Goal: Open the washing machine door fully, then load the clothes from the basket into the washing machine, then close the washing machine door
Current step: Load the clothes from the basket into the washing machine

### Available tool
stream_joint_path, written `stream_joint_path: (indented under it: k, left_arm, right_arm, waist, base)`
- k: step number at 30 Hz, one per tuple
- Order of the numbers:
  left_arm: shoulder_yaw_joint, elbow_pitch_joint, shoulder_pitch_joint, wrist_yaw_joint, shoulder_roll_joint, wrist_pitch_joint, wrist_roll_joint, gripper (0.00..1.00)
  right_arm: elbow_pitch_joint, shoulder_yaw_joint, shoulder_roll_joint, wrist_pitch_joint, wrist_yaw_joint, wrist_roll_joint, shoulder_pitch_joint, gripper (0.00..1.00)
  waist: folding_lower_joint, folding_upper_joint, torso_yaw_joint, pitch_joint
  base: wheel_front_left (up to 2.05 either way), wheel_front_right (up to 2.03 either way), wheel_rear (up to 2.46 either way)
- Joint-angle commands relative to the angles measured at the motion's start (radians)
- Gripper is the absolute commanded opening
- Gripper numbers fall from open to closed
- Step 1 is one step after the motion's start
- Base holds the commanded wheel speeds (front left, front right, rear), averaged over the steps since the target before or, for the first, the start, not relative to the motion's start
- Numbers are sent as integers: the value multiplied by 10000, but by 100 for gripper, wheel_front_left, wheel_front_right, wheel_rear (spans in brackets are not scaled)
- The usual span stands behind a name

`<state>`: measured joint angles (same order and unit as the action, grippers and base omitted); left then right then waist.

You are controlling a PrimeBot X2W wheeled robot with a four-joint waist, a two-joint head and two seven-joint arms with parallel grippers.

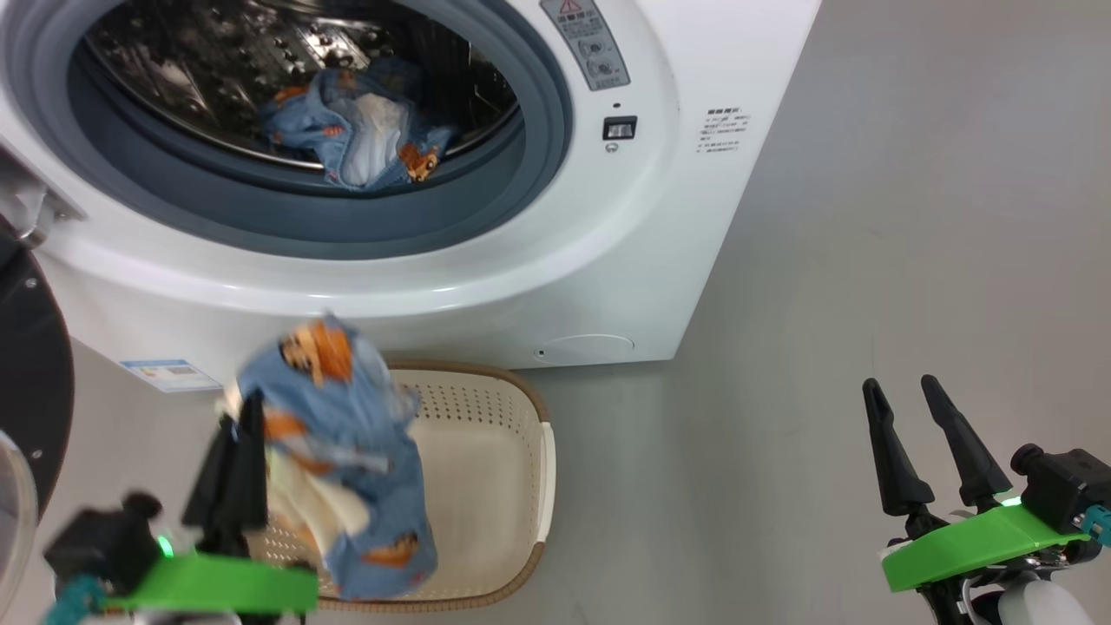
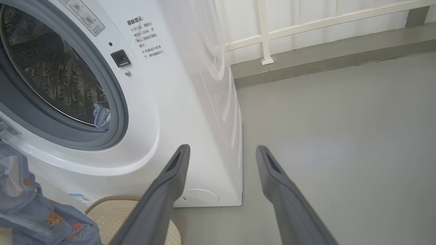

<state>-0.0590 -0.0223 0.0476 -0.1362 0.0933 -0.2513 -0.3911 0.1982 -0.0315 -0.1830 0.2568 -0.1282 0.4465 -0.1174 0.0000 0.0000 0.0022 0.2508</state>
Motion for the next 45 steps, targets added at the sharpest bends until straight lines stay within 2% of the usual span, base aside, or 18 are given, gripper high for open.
stream_joint_path:
  k: [1, 6, 11, 12, 13, 17, 18, 27, 34, 40, 45]
  left_arm:
    - [459, 403, 776, 55, 142, -105, 60, 0]
    - [611, 379, 2447, 55, 477, -105, 177, 0]
    - [624, -414, 4440, 55, 891, -105, 225, 0]
    - [624, -414, 4440, 55, 891, -105, 225, 0]
    - [582, -1097, 5139, 55, 1019, -105, 207, 0]
    - [376, -2970, 6217, 55, 1319, -105, 109, 0]
    - [376, -2970, 6217, 55, 1319, -105, 109, 0]
    - [-194, -6532, 8846, 55, 1933, -105, -45, 0]
    - [-1053, -9358, 10808, 55, 2346, 99, -114, 0]
    - [-1703, -10784, 12048, 55, 2533, 377, -165, 0]
    - [-1962, -10989, 12740, 55, 2715, 20, -166, 0]
  right_arm:
    - [-274, -214, -24, 49, -25, 92, 121, 100]
    - [-290, -283, 88, 49, -25, 83, -58, 100]
    - [-304, -390, 224, 49, -25, 89, -366, 100]
    - [-304, -390, 224, 49, -25, 89, -366, 100]
    - [-315, -448, 287, 49, -25, 90, -509, 100]
    - [-317, -588, 465, 49, -25, 102, -811, 100]
    - [-317, -588, 465, 49, -25, 102, -811, 100]
    - [-373, -720, 772, 49, -25, 141, -1350, 100]
    - [-385, -874, 977, 49, -25, 172, -1712, 100]
    - [-415, -968, 1130, 49, -25, 210, -1932, 100]
    - [-413, -1062, 1203, 49, -25, 218, -1977, 100]
  waist:
    - [0, 0, -61, 123]
    - [0, 0, -208, 428]
    - [0, 0, -481, 834]
    - [0, 0, -481, 834]
    - [0, 0, -622, 1031]
    - [0, 0, -1010, 1439]
    - [0, 0, -1010, 1439]
    - [0, 0, -1690, 2426]
    - [0, 0, -2153, 2926]
    - [0, 0, -2385, 3342]
    - [0, 0, -2517, 3453]
  base:
    - [0, 0, 0]
    - [0, 0, 0]
    - [0, 0, 0]
    - [0, 0, 0]
    - [0, 0, 0]
    - [0, 0, 0]
    - [0, 0, 0]
    - [0, 0, 0]
    - [0, 0, 0]
    - [0, 0, 0]
    - [0, 0, 0]
